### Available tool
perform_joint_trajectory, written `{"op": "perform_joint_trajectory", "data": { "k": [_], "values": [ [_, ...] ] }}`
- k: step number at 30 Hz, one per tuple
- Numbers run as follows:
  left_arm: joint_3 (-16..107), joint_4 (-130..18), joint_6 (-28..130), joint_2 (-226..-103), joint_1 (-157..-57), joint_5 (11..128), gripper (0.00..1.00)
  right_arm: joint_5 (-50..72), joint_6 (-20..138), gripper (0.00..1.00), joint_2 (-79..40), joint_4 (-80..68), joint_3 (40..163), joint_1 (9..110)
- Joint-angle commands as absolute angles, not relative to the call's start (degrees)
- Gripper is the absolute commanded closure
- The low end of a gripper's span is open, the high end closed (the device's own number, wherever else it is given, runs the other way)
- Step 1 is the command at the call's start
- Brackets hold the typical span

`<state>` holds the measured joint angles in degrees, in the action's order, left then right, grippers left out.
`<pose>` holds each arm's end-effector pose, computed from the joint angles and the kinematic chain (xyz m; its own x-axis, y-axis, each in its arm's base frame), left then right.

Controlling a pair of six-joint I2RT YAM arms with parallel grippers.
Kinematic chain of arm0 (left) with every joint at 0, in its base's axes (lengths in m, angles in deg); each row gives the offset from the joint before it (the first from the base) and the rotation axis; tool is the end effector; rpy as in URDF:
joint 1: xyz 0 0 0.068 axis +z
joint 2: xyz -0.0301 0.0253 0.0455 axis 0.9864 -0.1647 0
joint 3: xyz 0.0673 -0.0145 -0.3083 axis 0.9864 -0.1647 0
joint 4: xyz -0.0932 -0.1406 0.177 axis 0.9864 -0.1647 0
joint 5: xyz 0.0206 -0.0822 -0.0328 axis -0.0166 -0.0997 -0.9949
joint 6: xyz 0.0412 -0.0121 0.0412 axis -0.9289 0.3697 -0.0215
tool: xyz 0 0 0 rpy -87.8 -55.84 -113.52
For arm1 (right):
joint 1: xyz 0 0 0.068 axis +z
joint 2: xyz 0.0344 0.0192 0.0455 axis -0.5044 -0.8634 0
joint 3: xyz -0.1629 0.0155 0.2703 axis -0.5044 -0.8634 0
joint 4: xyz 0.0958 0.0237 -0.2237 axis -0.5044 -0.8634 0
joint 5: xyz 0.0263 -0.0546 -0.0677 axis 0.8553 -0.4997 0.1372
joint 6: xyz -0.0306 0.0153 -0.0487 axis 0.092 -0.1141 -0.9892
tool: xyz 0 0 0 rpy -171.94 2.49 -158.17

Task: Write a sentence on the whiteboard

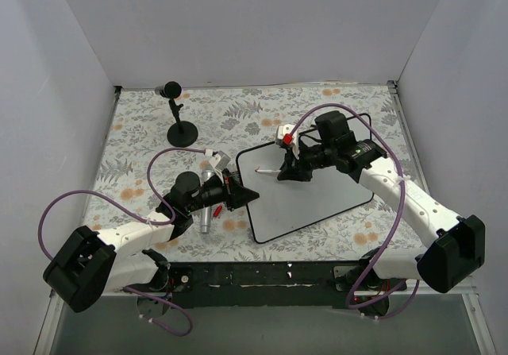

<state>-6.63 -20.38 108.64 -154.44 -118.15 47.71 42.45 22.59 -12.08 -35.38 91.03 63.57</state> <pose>0.1481 -0.1417 0.2615 -0.8955 -0.3293 -0.2994 0.2397 0.2101 -0.9479 0.1926 0.1597 0.3684 -0.0391 -0.4812 -0.8757 -0.9870 0.1556 -0.0415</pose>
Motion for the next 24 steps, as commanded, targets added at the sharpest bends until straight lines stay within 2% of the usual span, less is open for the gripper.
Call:
{"op": "perform_joint_trajectory", "data": {
  "k": [1,24],
  "values": [
    [-5.9,-19.1,104.4,-153.4,-118.4,50.1,1.00,41.7,21.0,0.99,-12.7,-36.6,92.1,63.8],
    [-6.1,-19.7,104.1,-152.9,-118.4,50.2,1.00,38.1,18.1,0.99,-10.1,-40.7,90.9,62.0]
  ]
}}
